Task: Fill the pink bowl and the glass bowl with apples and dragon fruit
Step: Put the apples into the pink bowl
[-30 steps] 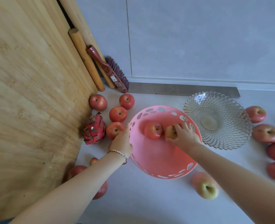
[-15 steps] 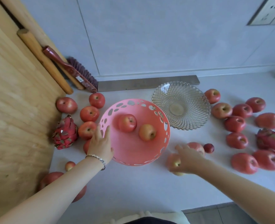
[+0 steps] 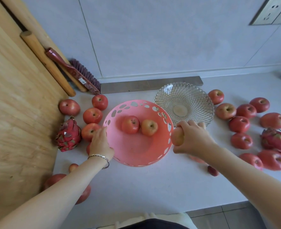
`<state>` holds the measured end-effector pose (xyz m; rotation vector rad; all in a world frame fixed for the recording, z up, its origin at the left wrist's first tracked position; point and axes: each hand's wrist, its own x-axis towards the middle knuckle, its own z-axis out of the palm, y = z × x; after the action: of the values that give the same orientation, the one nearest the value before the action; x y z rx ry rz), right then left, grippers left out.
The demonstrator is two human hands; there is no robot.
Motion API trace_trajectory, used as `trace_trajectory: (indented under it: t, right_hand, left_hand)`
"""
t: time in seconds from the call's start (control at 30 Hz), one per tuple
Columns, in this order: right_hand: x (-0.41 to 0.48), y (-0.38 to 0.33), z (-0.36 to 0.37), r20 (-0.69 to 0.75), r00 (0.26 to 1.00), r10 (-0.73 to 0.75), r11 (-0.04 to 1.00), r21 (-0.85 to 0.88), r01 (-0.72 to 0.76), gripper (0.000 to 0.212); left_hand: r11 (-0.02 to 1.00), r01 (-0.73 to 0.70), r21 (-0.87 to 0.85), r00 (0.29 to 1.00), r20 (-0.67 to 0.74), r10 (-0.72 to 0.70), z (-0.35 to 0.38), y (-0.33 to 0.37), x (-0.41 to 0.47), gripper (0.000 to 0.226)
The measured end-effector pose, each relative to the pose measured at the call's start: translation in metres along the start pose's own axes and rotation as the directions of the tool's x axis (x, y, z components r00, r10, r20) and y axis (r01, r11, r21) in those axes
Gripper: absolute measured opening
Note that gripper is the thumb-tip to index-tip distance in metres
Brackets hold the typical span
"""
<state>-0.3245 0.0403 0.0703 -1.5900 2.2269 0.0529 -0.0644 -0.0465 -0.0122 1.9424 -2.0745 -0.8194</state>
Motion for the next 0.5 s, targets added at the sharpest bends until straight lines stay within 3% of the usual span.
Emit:
trace_trajectory:
  t: [0.1, 0.17, 0.33, 0.4, 0.5]
  right_hand:
    - [0.010, -0.027, -0.002, -0.009, 0.993, -0.117, 0.972, 0.204, 0.116, 0.069]
    - [0.019, -0.047, 0.017, 0.067, 0.983, -0.168, 0.964, 0.222, 0.149, 0.068]
    - [0.037, -0.074, 0.075, 0.282, 0.951, -0.126, 0.992, 0.017, 0.126, 0.069]
    - [0.040, -0.075, 0.084, 0.277, 0.957, -0.083, 0.994, -0.043, 0.098, 0.069]
    - [0.045, -0.073, 0.088, 0.207, 0.978, -0.029, 0.998, -0.055, 0.041, 0.077]
  left_hand:
    - [1.000, -0.021, 0.002, 1.000, -0.009, 0.021, 0.001, -0.001, -0.004, 0.076]
    - [0.999, -0.034, 0.011, 0.999, -0.019, 0.034, 0.003, -0.003, -0.007, 0.076]
    - [0.999, -0.032, 0.002, 0.999, -0.024, 0.032, 0.006, -0.006, -0.015, 0.077]
    - [0.999, -0.030, 0.038, 0.999, -0.035, 0.031, 0.006, -0.006, -0.016, 0.082]
    - [0.971, -0.031, 0.235, 0.999, -0.001, 0.032, 0.007, 0.001, -0.017, 0.090]
